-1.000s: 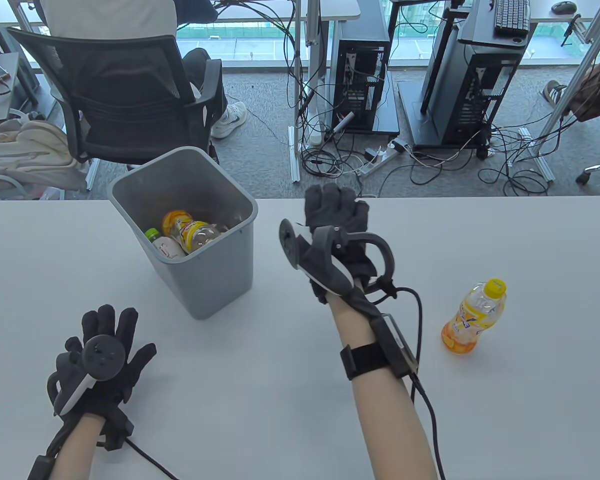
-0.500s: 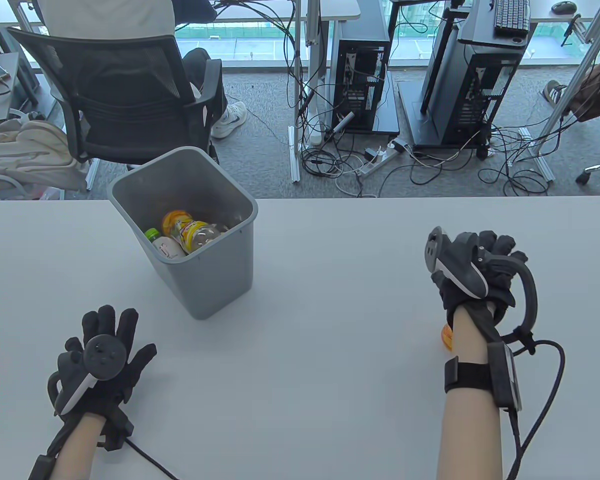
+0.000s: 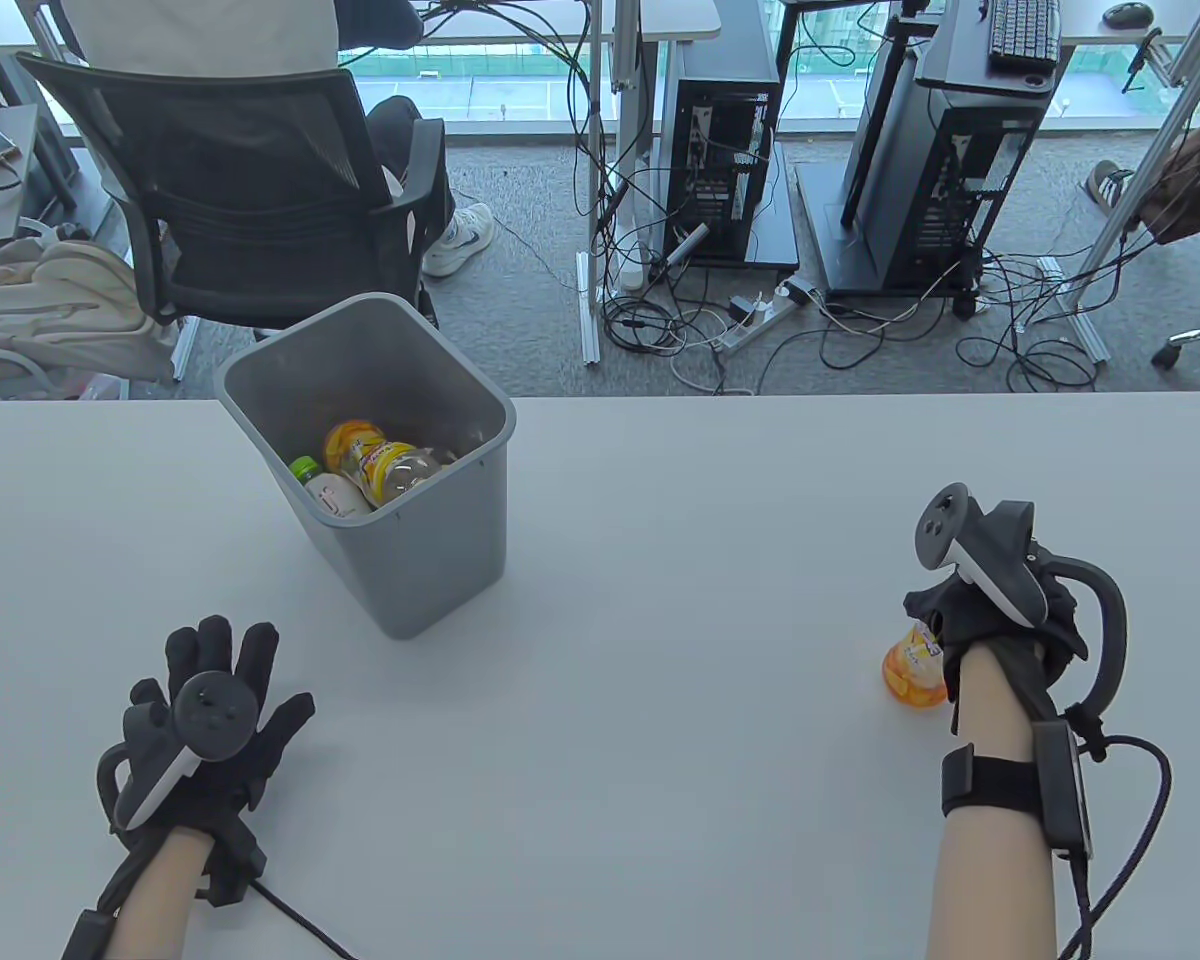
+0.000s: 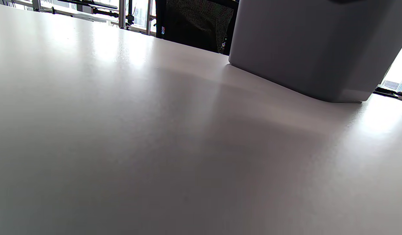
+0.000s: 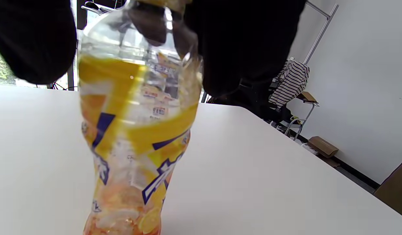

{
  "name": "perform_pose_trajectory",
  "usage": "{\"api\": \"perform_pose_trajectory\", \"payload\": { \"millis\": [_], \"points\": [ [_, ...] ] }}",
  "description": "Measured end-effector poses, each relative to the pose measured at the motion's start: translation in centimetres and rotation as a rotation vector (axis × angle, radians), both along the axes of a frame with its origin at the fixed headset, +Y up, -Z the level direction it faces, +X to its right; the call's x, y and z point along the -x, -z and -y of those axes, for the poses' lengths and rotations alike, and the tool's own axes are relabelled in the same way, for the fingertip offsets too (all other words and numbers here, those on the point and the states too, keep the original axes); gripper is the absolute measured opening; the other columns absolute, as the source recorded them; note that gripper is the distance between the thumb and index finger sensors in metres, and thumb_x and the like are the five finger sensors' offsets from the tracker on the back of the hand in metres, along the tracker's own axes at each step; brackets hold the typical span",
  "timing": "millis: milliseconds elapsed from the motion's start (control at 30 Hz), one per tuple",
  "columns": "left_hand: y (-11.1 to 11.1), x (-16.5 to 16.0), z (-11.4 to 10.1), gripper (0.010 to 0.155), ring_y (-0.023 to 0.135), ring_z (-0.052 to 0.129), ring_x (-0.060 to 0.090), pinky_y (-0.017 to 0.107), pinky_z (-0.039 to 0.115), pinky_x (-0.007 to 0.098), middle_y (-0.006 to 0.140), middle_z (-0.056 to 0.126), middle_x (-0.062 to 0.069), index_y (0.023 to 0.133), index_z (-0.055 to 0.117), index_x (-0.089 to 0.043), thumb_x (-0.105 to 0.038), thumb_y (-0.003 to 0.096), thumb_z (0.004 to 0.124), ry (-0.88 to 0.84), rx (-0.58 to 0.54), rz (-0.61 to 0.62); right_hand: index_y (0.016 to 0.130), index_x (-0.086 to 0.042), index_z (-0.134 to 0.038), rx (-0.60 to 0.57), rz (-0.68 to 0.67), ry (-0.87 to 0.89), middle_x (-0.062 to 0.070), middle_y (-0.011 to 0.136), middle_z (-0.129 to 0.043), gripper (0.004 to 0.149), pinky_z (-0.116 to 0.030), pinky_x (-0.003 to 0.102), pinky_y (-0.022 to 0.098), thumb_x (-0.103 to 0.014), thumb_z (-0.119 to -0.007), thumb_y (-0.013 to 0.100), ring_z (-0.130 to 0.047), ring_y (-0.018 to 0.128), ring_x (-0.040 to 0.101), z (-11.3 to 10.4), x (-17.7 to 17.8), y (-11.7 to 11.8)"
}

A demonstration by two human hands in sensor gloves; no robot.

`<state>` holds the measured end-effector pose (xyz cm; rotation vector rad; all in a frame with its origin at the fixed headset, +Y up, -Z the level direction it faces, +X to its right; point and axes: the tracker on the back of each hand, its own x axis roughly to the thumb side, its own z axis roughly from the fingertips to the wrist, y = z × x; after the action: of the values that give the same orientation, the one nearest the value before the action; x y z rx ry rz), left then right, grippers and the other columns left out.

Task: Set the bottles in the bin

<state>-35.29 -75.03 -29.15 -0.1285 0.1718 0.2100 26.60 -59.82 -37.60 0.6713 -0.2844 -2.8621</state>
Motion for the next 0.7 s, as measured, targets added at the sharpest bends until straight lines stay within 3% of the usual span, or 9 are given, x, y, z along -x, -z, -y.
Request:
{"api": "perform_pose_trajectory", "payload": {
  "millis": [267, 467, 533, 700],
  "points": [
    [0.1, -0.3, 0.1, 0.083, 0.120, -0.002, 0.031, 0.083, 0.012, 0.068, 0.128, 0.003, -0.001, 0.117, 0.018, -0.041, -0.073, 0.0478, 0.052, 0.030, 0.008, 0.003, 0.099, -0.031, -0.061, -0.153, -0.040, 0.029, 0.008, 0.104, -0.070, 0.078, -0.087, 0.037, 0.053, -0.061, -0.090, 0.033, -0.094, 0.069, 0.032, 0.5, -0.1, -0.4],
    [0.1, -0.2, 0.1, 0.083, 0.120, -0.002, 0.031, 0.083, 0.012, 0.068, 0.128, 0.003, -0.001, 0.117, 0.018, -0.041, -0.073, 0.0480, 0.052, 0.020, 0.007, -0.001, 0.098, -0.030, -0.064, -0.184, -0.021, 0.018, 0.008, 0.102, -0.073, 0.077, -0.087, 0.038, 0.051, -0.061, -0.090, 0.034, -0.095, 0.066, 0.032, 0.6, 0.1, -0.5],
    [0.1, -0.2, 0.1, 0.083, 0.120, -0.002, 0.031, 0.083, 0.012, 0.068, 0.128, 0.003, -0.001, 0.117, 0.018, -0.041, -0.073, 0.0479, 0.052, 0.015, 0.007, -0.002, 0.098, -0.030, -0.065, -0.199, 0.021, 0.022, 0.007, 0.102, -0.073, 0.076, -0.086, 0.038, 0.049, -0.061, -0.091, 0.033, -0.095, 0.065, 0.033, 0.5, 0.5, -0.6],
    [0.0, 0.0, 0.0, 0.083, 0.120, -0.002, 0.031, 0.083, 0.012, 0.068, 0.128, 0.003, -0.001, 0.117, 0.018, -0.041, -0.073, 0.0478, 0.052, 0.001, -0.004, -0.003, 0.099, -0.029, -0.066, -0.253, -0.034, 0.009, 0.006, 0.102, -0.074, 0.077, -0.086, 0.038, 0.048, -0.062, -0.090, 0.034, -0.095, 0.063, 0.032, -0.2, 2.9, -0.3]
  ]
}}
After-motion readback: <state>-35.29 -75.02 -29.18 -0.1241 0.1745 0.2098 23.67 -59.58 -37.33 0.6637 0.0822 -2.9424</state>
